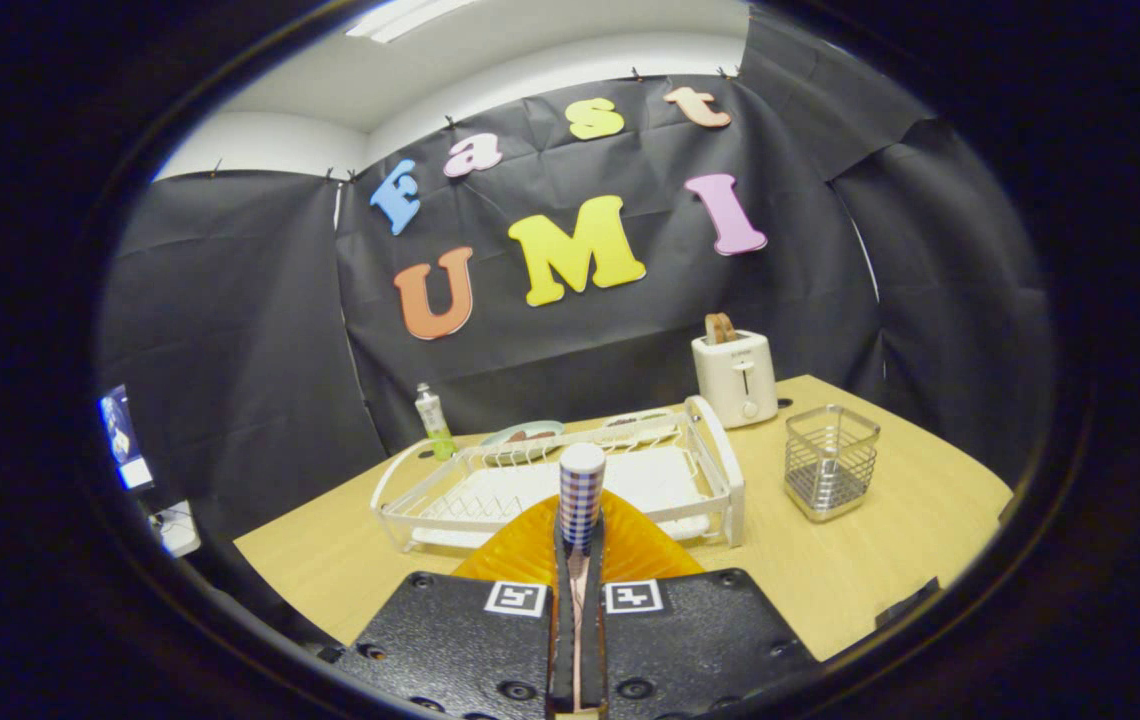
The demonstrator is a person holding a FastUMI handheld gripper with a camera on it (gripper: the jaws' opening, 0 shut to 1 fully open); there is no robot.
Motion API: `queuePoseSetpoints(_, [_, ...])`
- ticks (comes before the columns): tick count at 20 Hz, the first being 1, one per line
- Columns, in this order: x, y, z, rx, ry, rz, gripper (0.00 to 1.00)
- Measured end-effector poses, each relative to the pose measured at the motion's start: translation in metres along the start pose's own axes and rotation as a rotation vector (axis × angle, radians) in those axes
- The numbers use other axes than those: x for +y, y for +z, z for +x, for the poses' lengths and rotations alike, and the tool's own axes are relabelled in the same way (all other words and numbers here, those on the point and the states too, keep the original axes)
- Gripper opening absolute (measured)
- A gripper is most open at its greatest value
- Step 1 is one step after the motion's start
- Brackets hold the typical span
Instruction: Take the plate from the dish rack, then take the spoon from the basket and place it into the plate.
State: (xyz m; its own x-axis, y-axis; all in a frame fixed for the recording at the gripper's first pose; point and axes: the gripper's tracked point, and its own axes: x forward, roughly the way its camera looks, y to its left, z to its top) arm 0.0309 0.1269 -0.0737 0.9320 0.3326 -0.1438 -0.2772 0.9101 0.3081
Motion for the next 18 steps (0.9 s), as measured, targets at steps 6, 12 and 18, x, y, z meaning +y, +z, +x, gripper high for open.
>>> queuePoseSetpoints(6, [0.012,-0.023,0.012,0.026,-0.002,0.086,0.08])
queuePoseSetpoints(12, [-0.008,-0.02,0.007,0.007,-0.087,0.036,0.4])
queuePoseSetpoints(18, [-0.035,-0.011,0.0,-0.022,-0.152,0.058,0.85])
